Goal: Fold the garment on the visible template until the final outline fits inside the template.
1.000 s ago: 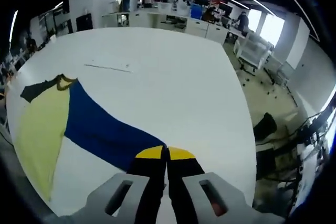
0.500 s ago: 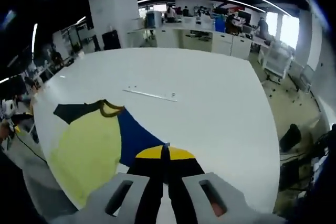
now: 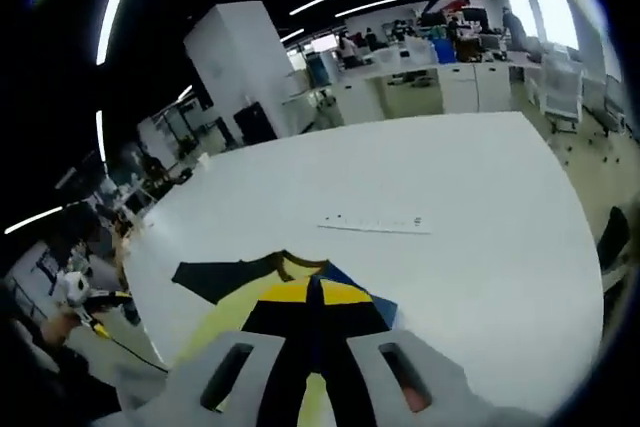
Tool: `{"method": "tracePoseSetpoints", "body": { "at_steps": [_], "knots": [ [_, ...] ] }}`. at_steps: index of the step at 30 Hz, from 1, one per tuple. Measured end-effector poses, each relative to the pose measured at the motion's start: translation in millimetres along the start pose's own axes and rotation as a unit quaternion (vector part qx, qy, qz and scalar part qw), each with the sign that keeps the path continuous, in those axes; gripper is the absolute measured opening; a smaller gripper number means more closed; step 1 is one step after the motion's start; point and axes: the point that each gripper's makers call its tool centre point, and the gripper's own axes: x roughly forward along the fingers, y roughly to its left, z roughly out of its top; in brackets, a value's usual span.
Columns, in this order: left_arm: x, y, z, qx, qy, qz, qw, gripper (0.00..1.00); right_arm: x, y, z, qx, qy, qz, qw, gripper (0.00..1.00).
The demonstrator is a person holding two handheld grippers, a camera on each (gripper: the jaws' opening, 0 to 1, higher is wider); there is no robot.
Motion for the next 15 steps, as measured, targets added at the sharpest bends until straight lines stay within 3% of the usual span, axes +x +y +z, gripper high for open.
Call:
{"method": "tracePoseSetpoints", "body": {
  "at_steps": [11,15],
  "knots": [
    [-2.5,4.7,-2.5,-0.012,-0.005,0.004,0.9999,0.9,19.8,62.4,-7.6,-0.037,0.029,0.054,0.9975,0.01],
    [-1.5,3.8,-3.9,-0.014,-0.004,0.002,0.9999,0.9,27.4,65.5,-5.0,-0.044,0.037,0.067,0.9961,0.01]
  ]
}}
